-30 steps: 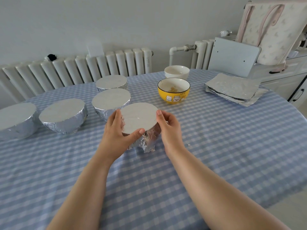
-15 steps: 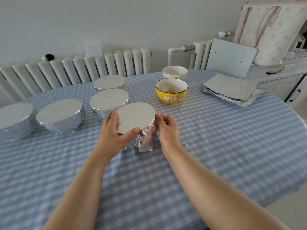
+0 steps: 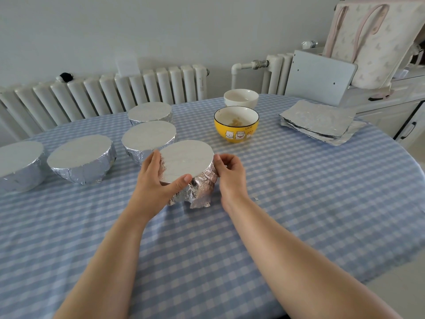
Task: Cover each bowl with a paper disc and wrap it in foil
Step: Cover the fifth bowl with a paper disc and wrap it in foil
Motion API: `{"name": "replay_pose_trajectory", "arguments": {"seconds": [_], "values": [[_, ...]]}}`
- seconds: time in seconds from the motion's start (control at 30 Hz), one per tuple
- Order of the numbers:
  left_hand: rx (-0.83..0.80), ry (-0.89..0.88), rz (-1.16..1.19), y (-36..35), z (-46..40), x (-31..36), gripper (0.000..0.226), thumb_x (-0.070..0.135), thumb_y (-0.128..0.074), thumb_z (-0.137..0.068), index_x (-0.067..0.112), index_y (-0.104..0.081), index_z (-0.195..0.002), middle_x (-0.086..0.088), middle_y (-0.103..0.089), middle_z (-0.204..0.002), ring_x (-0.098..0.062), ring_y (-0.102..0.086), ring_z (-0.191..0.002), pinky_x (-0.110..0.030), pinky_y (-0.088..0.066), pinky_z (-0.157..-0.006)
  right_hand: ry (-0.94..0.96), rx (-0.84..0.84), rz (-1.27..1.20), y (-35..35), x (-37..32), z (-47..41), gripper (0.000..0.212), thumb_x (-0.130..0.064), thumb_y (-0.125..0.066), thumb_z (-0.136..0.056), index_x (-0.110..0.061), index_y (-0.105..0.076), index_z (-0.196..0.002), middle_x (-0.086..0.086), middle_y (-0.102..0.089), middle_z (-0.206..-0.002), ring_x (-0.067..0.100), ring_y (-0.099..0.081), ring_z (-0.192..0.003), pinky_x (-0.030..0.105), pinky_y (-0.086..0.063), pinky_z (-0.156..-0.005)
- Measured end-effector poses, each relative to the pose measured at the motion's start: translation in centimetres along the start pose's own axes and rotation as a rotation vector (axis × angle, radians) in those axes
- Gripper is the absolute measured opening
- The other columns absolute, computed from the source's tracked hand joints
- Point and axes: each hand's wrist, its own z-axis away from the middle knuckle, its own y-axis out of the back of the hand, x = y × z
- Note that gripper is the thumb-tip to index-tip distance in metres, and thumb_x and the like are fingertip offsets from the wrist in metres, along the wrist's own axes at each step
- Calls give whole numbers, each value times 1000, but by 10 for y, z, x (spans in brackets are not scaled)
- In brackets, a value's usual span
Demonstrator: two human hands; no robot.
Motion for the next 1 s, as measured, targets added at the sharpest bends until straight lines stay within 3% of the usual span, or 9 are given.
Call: {"name": "replay_pose_trajectory", "arguments": {"seconds": [0.1,0.2,0.3,0.43,0.5,0.6,0.67,0.83,1.0], "values": [[-12,8,-15,1,-1,-2,105,66,-78,-65,7,-37,-143,2,-35,-144,-4,-37,-124,-24,-39,-106,-11,7,-14,0,0,-2,11,-11,-65,-94,-17,-61,-85,-4,-62,-80,7,-57,-73,21,-50,-70],[-4,8,-7,0,1,2,112,75,-72,-59,13,-36,-144,9,-33,-142,3,-35,-122,-18,-34,-103,-34,7,-21,0,-1,-2,11,-9,-63,-94,-17,-62,-87,-4,-62,-81,7,-57,-73,20,-50,-69],[4,22,21,-2,4,5,116,64,-77,-64,14,-23,-154,19,-22,-140,6,-28,-126,-15,-26,-105,-61,2,-40,-1,-1,-1,10,-6,-60,-96,-16,-62,-94,-2,-63,-87,8,-59,-77,20,-51,-71],[17,24,-20,-6,4,7,122,66,-77,-64,12,-19,-156,17,-21,-141,3,-24,-129,-5,-20,-101,-66,-20,-52,0,0,-4,22,4,-55,-95,-17,-63,-100,-2,-65,-89,9,-62,-83,26,-54,-83],[33,18,-30,-7,6,10,120,65,-74,-61,11,-21,-155,16,-22,-138,2,-26,-127,0,-19,-96,-92,-14,-45,2,-2,-4,31,9,-50,-94,-19,-63,-97,-3,-67,-87,10,-63,-82,25,-55,-76],[47,1,-90,-11,6,9,129,84,-66,-53,15,-23,-154,15,-25,-144,-6,-28,-135,-23,-28,-113,-154,35,-25,7,-7,-4,42,14,-35,-89,-17,-63,-97,-2,-69,-88,13,-63,-80,21,-50,-63],[45,14,-120,-12,7,8,135,87,-60,-48,18,-18,-155,10,-21,-155,-12,-25,-143,-38,-28,-118,-156,95,-38,9,-10,-1,42,10,-31,-88,-18,-61,-95,-1,-69,-94,15,-62,-86,21,-48,-67],[55,40,-146,-16,10,14,135,90,-61,-51,17,-16,-155,5,-16,-160,-19,-22,-145,-41,-28,-118,-76,74,77,3,-7,18,18,-25,-47,-98,-19,-63,-97,-2,-70,-99,12,-65,-92,30,-53,-75],[143,108,-209,-30,15,23,117,80,-53,-62,7,-25,-149,-6,-16,-160,-30,-16,-145,-43,-20,-119,-45,-1,170,2,-8,8,34,-41,-49,-99,-15,-69,-94,0,-73,-87,17,-69,-86,38,-55,-79]]}}
